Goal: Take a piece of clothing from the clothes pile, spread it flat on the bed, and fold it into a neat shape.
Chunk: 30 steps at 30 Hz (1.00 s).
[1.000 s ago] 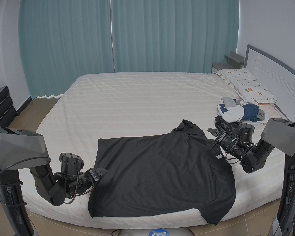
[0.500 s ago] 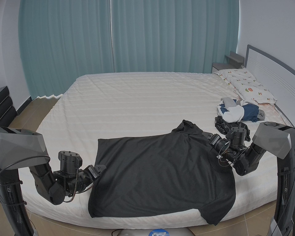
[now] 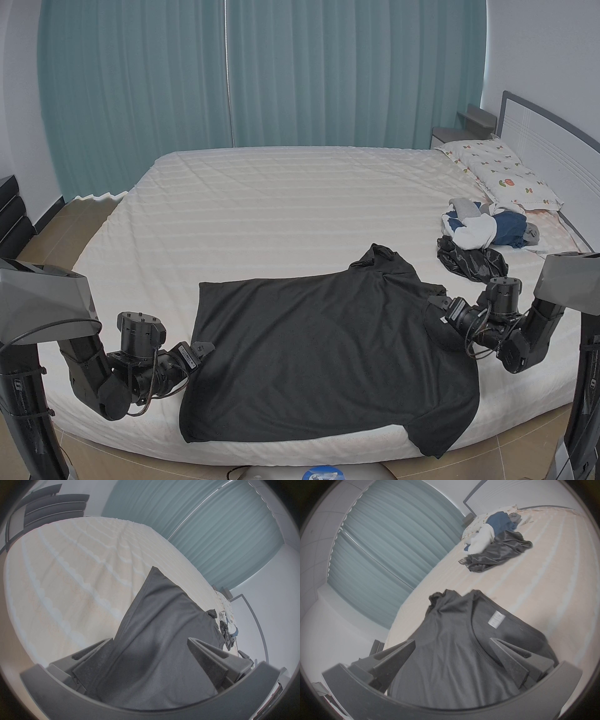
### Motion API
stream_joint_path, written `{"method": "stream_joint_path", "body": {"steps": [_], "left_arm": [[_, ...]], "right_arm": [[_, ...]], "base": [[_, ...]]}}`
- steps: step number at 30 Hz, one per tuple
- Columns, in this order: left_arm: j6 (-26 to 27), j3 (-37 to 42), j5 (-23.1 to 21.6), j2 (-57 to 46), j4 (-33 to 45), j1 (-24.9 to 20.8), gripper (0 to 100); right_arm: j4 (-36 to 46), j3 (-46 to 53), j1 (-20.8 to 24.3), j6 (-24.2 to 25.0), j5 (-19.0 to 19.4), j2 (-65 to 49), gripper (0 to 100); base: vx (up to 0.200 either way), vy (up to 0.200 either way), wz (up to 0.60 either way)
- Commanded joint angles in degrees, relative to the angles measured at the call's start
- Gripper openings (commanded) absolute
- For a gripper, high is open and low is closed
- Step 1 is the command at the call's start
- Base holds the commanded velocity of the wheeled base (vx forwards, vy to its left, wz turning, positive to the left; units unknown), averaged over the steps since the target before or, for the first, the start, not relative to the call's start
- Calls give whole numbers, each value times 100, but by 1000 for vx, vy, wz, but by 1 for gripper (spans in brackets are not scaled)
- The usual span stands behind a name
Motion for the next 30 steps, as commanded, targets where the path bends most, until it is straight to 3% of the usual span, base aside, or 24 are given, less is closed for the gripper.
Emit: {"method": "stream_joint_path", "body": {"steps": [1,5,9,13,19,24,30], "left_arm": [[20,359,-266,-32,-156,10,100],[64,596,-345,-23,-411,-25,100],[714,842,-450,65,-393,-60,100],[1206,965,-1031,249,-419,116,100],[1707,1071,-1083,408,-402,177,100],[2481,1009,-1048,689,-437,212,100],[2621,737,-987,909,-578,159,100]], "right_arm": [[-188,1463,-438,-399,529,-713,100],[-1085,2439,-605,-355,723,-616,100],[-2087,3186,-684,-329,916,-256,100],[-2095,3186,-693,-302,1039,-106,100],[-2095,3186,-693,-293,1171,-133,100],[-2095,3177,-710,-293,1189,-185,100],[-2104,3168,-710,-302,1197,-221,100]], "base": [[-200,0,0],[-200,0,0],[-200,0,0],[-150,0,0],[0,0,0],[0,0,0],[0,0,0]]}}
